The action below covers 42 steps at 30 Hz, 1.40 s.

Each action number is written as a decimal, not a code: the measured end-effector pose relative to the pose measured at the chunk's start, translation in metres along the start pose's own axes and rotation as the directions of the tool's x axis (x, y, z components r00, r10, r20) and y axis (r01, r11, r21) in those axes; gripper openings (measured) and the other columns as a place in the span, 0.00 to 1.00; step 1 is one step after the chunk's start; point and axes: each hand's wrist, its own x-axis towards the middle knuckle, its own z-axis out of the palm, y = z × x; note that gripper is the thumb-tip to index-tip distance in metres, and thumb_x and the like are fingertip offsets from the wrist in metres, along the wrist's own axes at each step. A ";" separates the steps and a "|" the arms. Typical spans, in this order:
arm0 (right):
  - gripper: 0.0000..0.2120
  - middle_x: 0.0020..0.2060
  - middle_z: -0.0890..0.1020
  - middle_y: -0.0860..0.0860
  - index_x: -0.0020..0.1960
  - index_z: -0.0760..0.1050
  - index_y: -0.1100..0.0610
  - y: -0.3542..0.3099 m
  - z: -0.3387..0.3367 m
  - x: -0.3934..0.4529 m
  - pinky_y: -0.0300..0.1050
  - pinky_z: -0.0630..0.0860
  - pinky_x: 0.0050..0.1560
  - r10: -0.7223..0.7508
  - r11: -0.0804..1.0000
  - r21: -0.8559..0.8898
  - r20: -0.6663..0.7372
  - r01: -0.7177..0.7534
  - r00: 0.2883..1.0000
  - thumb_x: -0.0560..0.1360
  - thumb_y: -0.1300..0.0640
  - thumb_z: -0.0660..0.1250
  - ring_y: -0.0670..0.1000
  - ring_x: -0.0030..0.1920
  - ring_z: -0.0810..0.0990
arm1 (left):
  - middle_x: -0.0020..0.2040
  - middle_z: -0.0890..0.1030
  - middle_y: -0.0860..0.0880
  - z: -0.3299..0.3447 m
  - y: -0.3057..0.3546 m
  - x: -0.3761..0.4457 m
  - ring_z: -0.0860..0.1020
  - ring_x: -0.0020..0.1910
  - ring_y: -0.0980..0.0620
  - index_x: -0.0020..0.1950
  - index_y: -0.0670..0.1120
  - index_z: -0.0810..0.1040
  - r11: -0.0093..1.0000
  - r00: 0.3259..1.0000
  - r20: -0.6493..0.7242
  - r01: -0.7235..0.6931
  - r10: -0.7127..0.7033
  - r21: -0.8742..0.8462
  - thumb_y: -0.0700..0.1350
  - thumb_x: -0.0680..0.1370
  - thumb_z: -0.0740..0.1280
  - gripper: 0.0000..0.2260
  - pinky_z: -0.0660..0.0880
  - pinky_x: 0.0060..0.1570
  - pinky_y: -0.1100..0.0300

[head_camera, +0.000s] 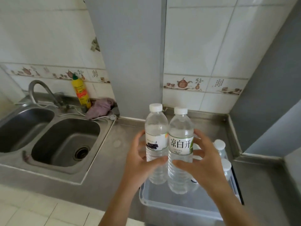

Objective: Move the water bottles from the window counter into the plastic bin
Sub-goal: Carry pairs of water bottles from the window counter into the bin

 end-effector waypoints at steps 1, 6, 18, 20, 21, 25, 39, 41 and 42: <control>0.43 0.50 0.78 0.32 0.56 0.65 0.28 0.001 0.005 0.007 0.34 0.79 0.41 -0.003 0.999 -0.035 -0.023 0.003 1.000 0.54 0.57 0.83 0.41 0.48 0.81 | 0.55 0.84 0.60 0.000 -0.003 0.011 0.85 0.50 0.54 0.62 0.68 0.72 1.000 1.000 0.012 -0.004 0.004 -0.003 0.46 0.55 0.84 0.40 0.82 0.44 0.60; 0.40 0.45 0.78 0.31 0.60 0.67 0.34 0.008 0.022 0.031 0.45 0.81 0.46 -0.019 0.968 -0.249 -0.119 -0.011 0.993 0.55 0.53 0.82 0.41 0.47 0.82 | 0.57 0.83 0.58 0.003 -0.025 0.053 0.83 0.55 0.52 0.54 0.69 0.73 1.000 0.999 0.046 -0.019 0.018 0.010 0.46 0.56 0.84 0.34 0.81 0.49 0.56; 0.27 0.33 0.75 0.43 0.56 0.67 0.46 0.042 0.040 0.056 0.34 0.61 0.26 -0.010 0.663 -0.744 -0.115 -0.080 0.993 0.62 0.46 0.76 0.47 0.31 0.72 | 0.49 0.78 0.68 0.014 -0.075 0.078 0.79 0.48 0.66 0.48 0.69 0.68 0.975 0.994 0.109 0.006 -0.031 0.221 0.55 0.52 0.80 0.31 0.72 0.43 0.76; 0.24 0.31 0.70 0.41 0.54 0.66 0.46 0.043 0.042 0.059 0.37 0.63 0.25 0.015 0.644 -0.761 -0.089 -0.077 0.996 0.64 0.49 0.74 0.48 0.30 0.71 | 0.50 0.78 0.69 0.015 -0.081 0.079 0.78 0.50 0.66 0.51 0.71 0.68 0.974 0.993 0.114 0.015 -0.041 0.228 0.54 0.52 0.81 0.34 0.72 0.44 0.76; 0.22 0.31 0.70 0.41 0.54 0.66 0.45 0.042 0.042 0.059 0.39 0.68 0.26 0.037 0.636 -0.768 -0.070 -0.078 0.997 0.65 0.50 0.73 0.48 0.30 0.72 | 0.52 0.78 0.70 0.015 -0.083 0.079 0.78 0.52 0.67 0.53 0.72 0.67 0.972 0.991 0.127 0.016 -0.047 0.233 0.52 0.53 0.81 0.36 0.73 0.45 0.76; 0.23 0.39 0.79 0.42 0.52 0.65 0.42 0.042 0.044 0.057 0.43 0.75 0.28 0.056 0.616 -0.787 -0.013 -0.045 0.998 0.64 0.56 0.73 0.48 0.33 0.77 | 0.56 0.78 0.69 0.011 -0.088 0.077 0.75 0.56 0.70 0.59 0.73 0.66 0.950 0.985 0.163 0.007 -0.061 0.312 0.46 0.57 0.82 0.40 0.72 0.49 0.74; 0.30 0.50 0.84 0.48 0.58 0.77 0.51 0.034 0.042 0.039 0.45 0.80 0.30 -0.086 0.622 -0.783 -0.045 0.018 0.995 0.58 0.63 0.80 0.51 0.43 0.84 | 0.58 0.76 0.64 0.008 -0.069 0.069 0.73 0.57 0.62 0.64 0.59 0.72 0.853 0.956 0.239 -0.262 0.168 0.452 0.49 0.66 0.80 0.30 0.71 0.56 0.63; 0.27 0.48 0.85 0.48 0.55 0.79 0.52 0.031 0.043 0.034 0.44 0.80 0.28 -0.140 0.630 -0.777 -0.082 0.024 0.987 0.57 0.62 0.81 0.51 0.42 0.85 | 0.59 0.77 0.59 0.008 -0.061 0.065 0.75 0.58 0.58 0.66 0.51 0.75 0.834 0.942 0.261 -0.312 0.210 0.455 0.48 0.69 0.80 0.27 0.72 0.59 0.57; 0.25 0.48 0.85 0.48 0.54 0.80 0.53 0.030 0.043 0.031 0.43 0.80 0.28 -0.158 0.632 -0.775 -0.096 0.026 0.983 0.59 0.61 0.80 0.52 0.42 0.85 | 0.59 0.77 0.58 0.009 -0.056 0.064 0.76 0.58 0.56 0.67 0.50 0.75 0.829 0.936 0.269 -0.331 0.228 0.451 0.47 0.71 0.78 0.25 0.73 0.60 0.55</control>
